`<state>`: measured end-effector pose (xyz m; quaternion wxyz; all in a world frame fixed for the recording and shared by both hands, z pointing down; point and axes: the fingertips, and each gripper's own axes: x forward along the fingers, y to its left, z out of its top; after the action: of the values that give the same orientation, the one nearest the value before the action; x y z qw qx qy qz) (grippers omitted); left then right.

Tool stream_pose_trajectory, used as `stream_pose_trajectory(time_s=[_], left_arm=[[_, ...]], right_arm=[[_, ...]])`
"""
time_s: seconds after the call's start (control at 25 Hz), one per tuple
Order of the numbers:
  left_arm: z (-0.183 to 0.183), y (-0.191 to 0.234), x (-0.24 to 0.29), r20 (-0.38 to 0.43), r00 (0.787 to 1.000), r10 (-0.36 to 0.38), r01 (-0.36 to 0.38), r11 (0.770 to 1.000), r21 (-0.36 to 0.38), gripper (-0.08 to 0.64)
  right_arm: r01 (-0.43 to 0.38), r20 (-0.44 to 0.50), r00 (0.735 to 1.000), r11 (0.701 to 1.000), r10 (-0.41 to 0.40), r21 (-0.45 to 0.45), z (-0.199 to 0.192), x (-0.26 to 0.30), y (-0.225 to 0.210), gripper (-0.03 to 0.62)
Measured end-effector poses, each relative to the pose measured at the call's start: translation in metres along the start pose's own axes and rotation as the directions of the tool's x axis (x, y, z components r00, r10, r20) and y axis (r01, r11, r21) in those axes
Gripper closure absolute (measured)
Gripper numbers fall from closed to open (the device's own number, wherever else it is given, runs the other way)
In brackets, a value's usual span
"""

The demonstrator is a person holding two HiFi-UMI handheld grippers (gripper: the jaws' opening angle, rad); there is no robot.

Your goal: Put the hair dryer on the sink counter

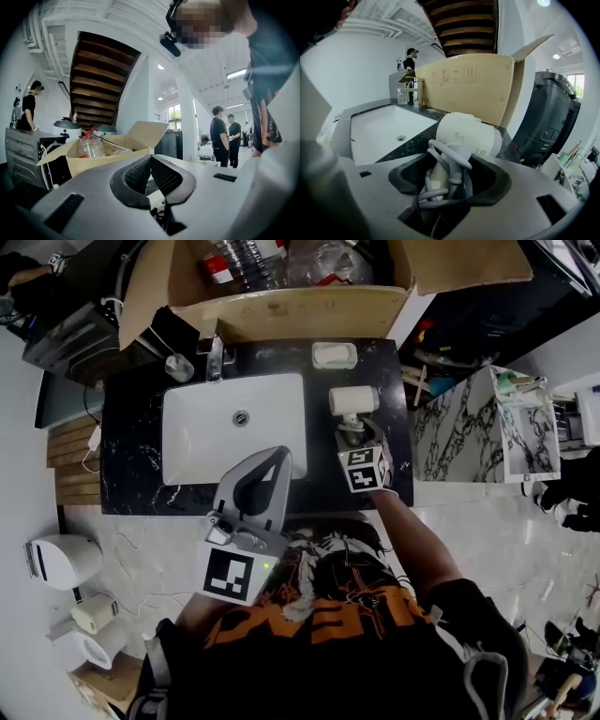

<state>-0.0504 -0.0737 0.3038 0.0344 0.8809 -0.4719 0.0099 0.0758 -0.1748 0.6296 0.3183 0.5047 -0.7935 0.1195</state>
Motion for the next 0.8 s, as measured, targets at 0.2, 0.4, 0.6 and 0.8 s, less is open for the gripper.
stream_pose_trajectory(time_s=[0.2, 0.4, 0.6, 0.8], left_arm=[[-0.002, 0.003, -0.004, -0.003, 1.0, 0.001, -0.001, 1.0, -0.004, 0.538], [0.0, 0.003, -0.006, 0.005, 1.0, -0.002, 0.002, 1.0, -0.001, 0.538], [0.004, -0.001, -0.008, 0.02, 1.0, -0.006, 0.006, 1.0, 0.002, 0.538], [0.007, -0.008, -0.009, 0.022, 1.0, -0.014, 0.014, 1.0, 0.005, 0.538]], right_arm=[[0.026, 0.081, 0.996, 1.0, -0.026, 0.001, 0.016, -0.018, -0.006, 0.27], [0.007, 0.227, 0.974, 1.0, -0.013, 0.024, 0.067, -0.057, -0.012, 0.276], [-0.054, 0.43, 0.902, 0.999, 0.051, -0.005, 0.137, -0.116, 0.005, 0.33], [-0.102, 0.588, 0.804, 0.995, 0.092, -0.016, 0.188, -0.171, 0.025, 0.389]])
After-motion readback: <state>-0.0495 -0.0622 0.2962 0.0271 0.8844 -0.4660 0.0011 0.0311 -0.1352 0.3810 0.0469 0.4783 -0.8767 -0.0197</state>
